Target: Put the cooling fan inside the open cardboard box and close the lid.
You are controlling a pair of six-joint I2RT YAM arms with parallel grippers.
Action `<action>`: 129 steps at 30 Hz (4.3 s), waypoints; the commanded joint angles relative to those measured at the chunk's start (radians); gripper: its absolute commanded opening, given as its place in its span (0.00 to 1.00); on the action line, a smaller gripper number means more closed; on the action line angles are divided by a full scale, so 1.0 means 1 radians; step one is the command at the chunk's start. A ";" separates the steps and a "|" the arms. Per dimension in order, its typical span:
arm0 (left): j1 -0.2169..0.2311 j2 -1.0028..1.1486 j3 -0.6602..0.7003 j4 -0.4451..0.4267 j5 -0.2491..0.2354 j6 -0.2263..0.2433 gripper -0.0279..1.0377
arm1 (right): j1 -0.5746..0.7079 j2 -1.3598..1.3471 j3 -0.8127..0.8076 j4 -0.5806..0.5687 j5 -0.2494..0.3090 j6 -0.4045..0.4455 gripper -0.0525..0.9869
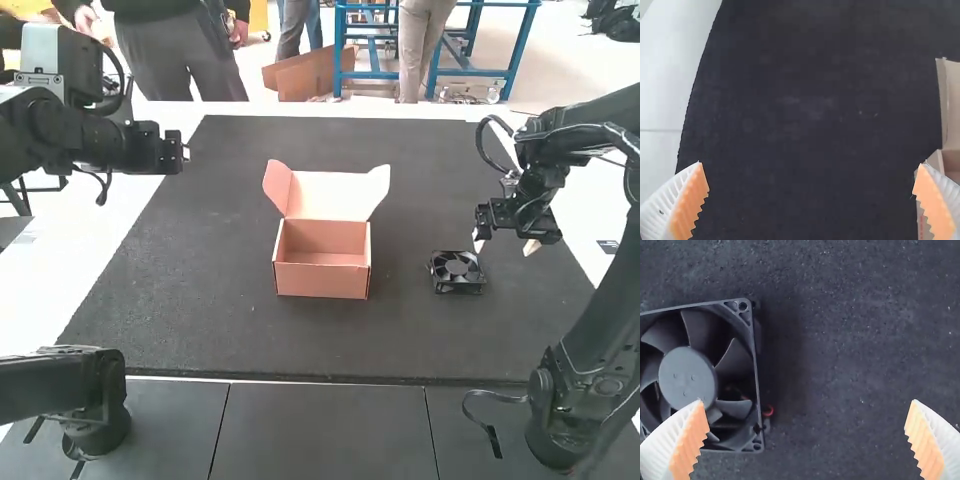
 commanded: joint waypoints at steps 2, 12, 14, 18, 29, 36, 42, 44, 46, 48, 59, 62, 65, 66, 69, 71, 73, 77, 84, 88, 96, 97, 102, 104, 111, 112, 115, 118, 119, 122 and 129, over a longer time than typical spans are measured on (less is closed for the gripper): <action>0.001 -0.001 0.044 0.002 0.014 -0.010 0.93 | -0.012 0.023 -0.012 0.007 -0.011 0.001 0.92; 0.001 -0.001 0.048 0.001 0.014 -0.010 0.93 | -0.012 0.070 -0.012 0.030 -0.011 0.014 0.92; 0.001 -0.001 0.048 0.001 0.014 -0.010 0.93 | -0.012 0.081 -0.010 0.035 -0.011 0.015 0.92; 0.001 -0.001 0.048 0.001 0.014 -0.010 0.93 | -0.012 0.095 -0.010 0.044 -0.011 0.017 0.92; 0.001 -0.001 0.048 -0.002 0.014 -0.010 0.93 | -0.012 0.148 -0.012 0.049 -0.009 0.020 0.92; 0.001 -0.001 0.056 -0.010 0.014 -0.010 0.93 | -0.012 0.185 -0.015 0.047 -0.006 0.018 0.92; 0.001 -0.001 0.064 -0.022 0.014 -0.010 0.93 | -0.012 0.205 -0.040 0.047 -0.005 0.023 0.72; 0.001 -0.001 0.067 -0.027 0.014 -0.010 0.93 | -0.012 0.210 -0.049 0.058 -0.025 0.043 0.52; 0.001 -0.003 0.072 -0.031 0.014 -0.010 0.93 | -0.012 0.210 -0.061 0.073 -0.049 0.049 0.33; 0.001 -0.003 0.075 -0.036 0.014 -0.010 0.93 | -0.012 0.210 -0.070 0.089 -0.055 0.049 0.26; 0.001 -0.015 0.076 -0.065 0.014 -0.010 0.93 | -0.012 0.165 -0.055 0.109 -0.121 0.066 0.04; 0.001 -0.020 0.072 -0.068 0.014 -0.010 0.93 | -0.016 0.112 -0.030 0.100 -0.137 0.069 0.04; 0.001 -0.023 0.062 -0.074 0.014 -0.010 0.93 | -0.027 0.039 -0.010 0.080 -0.143 0.064 0.04; 0.001 -0.024 0.059 -0.076 0.014 -0.008 0.93 | -0.030 0.013 -0.004 0.073 -0.143 0.069 0.04; 0.001 -0.032 0.050 -0.088 0.014 -0.008 0.93 | -0.031 -0.068 0.017 0.024 -0.143 0.072 0.04; 0.001 -0.038 0.041 -0.094 0.014 -0.007 0.93 | -0.028 -0.122 0.028 -0.016 -0.144 0.073 0.04; 0.001 -0.046 0.033 -0.101 0.014 -0.007 0.93 | -0.024 -0.180 0.036 -0.066 -0.144 0.080 0.04; 0.001 -0.059 0.015 -0.111 0.014 -0.008 0.93 | -0.019 -0.304 0.039 -0.097 -0.161 0.138 0.04; 0.007 -0.082 -0.011 -0.114 0.008 -0.010 0.93 | 0.031 -0.450 0.106 -0.184 -0.215 0.274 0.04; 0.009 -0.089 -0.021 -0.114 0.007 -0.010 0.93 | 0.128 -0.459 0.175 -0.249 -0.235 0.360 0.04; 0.009 -0.090 -0.022 -0.110 0.005 -0.010 0.93 | 0.378 -0.448 0.303 -0.289 -0.235 0.557 0.04; 0.009 -0.090 -0.024 -0.108 0.005 -0.010 0.93 | 0.412 -0.448 0.303 -0.289 -0.235 0.578 0.04; 0.007 -0.096 -0.027 -0.110 0.004 -0.010 0.93 | 0.538 -0.433 0.286 -0.292 -0.235 0.620 0.04; 0.004 -0.104 -0.031 -0.108 0.004 -0.010 0.93 | 0.574 -0.419 0.283 -0.292 -0.233 0.629 0.04; 0.001 -0.124 -0.057 -0.101 0.004 -0.007 0.93 | 0.686 -0.310 0.313 -0.289 -0.233 0.653 0.04; 0.001 -0.127 -0.063 -0.096 0.004 -0.002 0.93 | 0.702 -0.290 0.321 -0.287 -0.233 0.656 0.04; 0.003 -0.135 -0.080 -0.084 0.004 0.009 0.93 | 0.740 -0.232 0.344 -0.278 -0.233 0.669 0.04; 0.001 -0.136 -0.086 -0.076 0.002 0.013 0.93 | 0.778 -0.168 0.369 -0.263 -0.229 0.675 0.04; 0.003 -0.138 -0.086 -0.074 0.004 0.016 0.93 | 0.789 -0.146 0.379 -0.258 -0.226 0.675 0.04; 0.001 -0.138 -0.083 -0.067 0.002 0.018 0.93 | 0.803 -0.083 0.408 -0.238 -0.206 0.676 0.04; 0.001 -0.136 -0.079 -0.056 0.002 0.018 0.93 | 0.795 0.062 0.494 -0.203 -0.152 0.693 0.04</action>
